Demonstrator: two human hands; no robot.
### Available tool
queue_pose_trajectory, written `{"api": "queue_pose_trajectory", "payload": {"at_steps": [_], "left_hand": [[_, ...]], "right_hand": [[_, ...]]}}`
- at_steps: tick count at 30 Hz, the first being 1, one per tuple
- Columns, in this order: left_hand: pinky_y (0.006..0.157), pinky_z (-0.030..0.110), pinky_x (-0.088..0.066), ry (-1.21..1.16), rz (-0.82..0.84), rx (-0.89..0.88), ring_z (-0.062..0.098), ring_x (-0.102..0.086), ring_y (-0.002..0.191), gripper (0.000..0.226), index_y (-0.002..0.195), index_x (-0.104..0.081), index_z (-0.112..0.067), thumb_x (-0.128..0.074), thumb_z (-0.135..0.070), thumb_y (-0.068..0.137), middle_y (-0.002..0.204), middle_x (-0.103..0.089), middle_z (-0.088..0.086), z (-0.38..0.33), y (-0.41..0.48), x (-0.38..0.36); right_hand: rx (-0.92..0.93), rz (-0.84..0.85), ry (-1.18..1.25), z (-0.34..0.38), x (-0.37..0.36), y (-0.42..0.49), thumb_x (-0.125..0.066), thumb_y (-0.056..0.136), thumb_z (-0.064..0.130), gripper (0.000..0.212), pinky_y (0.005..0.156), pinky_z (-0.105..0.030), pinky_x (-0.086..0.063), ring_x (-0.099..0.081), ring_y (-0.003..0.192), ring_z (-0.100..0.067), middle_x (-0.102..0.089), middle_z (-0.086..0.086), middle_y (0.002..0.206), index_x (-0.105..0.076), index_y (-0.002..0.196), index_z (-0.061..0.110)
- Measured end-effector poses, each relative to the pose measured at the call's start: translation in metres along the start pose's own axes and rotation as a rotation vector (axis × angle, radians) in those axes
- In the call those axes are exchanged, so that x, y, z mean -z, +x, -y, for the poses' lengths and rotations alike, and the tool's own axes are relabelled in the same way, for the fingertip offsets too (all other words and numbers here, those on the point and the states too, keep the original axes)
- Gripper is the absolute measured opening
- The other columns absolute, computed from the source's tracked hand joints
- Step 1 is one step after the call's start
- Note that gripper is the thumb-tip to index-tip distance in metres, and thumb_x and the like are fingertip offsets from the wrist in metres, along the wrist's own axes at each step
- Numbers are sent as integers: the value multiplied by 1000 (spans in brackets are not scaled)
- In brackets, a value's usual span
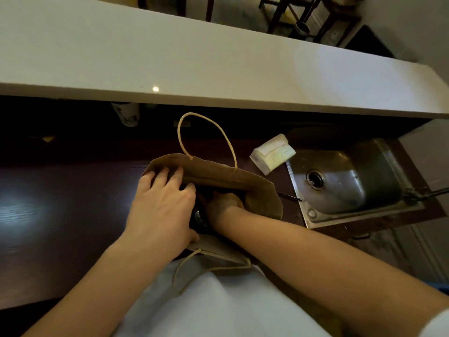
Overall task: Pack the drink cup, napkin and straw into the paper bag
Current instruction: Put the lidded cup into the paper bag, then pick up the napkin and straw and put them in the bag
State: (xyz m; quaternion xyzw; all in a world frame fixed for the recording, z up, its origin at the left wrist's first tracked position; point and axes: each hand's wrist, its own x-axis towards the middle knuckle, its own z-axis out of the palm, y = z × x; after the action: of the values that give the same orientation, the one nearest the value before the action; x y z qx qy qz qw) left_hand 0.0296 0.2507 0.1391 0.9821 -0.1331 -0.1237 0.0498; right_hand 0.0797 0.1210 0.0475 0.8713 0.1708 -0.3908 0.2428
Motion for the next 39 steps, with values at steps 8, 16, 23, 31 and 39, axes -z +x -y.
{"api": "queue_pose_trajectory", "payload": {"at_steps": [8,16,23,31,39], "left_hand": [[117,46,-20,21,-29,-37,24,-36,139,106,144,-33,-32,-75,-67,53,149,-44,-2,1,3,9],[99,40,-47,-227,-177,-45,17,-59,118,78,139,-45,-32,-81,-39,70,127,-65,-7,-6,4,27],[69,30,-56,-380,-225,-127,3,-63,76,32,112,-67,-31,-73,-30,81,89,-69,-16,-23,9,41],[67,20,-52,-403,-170,-370,-2,-59,69,21,100,-72,-32,-59,-37,84,77,-63,-21,-63,27,84],[62,4,-46,-355,71,-554,-11,-62,73,14,87,-73,-34,-60,-40,83,71,-68,-22,-88,104,136]], "right_hand": [[300,-57,706,-66,28,-78,-68,79,52,66,91,-36,-49,-57,111,-20,-58,2,129,-44,137,30],[451,-504,1602,-152,9,-168,-63,87,35,33,82,-28,-58,-71,97,-19,-72,-3,107,-65,118,21],[-40,-674,2002,-155,-48,-130,-60,91,12,18,67,-32,-54,-64,78,-24,-72,-7,86,-68,105,5],[-98,-671,2051,-152,-76,-100,-63,89,9,10,56,-25,-54,-67,65,-14,-75,-1,75,-72,94,11],[-88,-660,1963,-162,-95,-74,-64,87,13,16,53,-23,-52,-67,62,-10,-76,2,75,-72,81,26]]}}
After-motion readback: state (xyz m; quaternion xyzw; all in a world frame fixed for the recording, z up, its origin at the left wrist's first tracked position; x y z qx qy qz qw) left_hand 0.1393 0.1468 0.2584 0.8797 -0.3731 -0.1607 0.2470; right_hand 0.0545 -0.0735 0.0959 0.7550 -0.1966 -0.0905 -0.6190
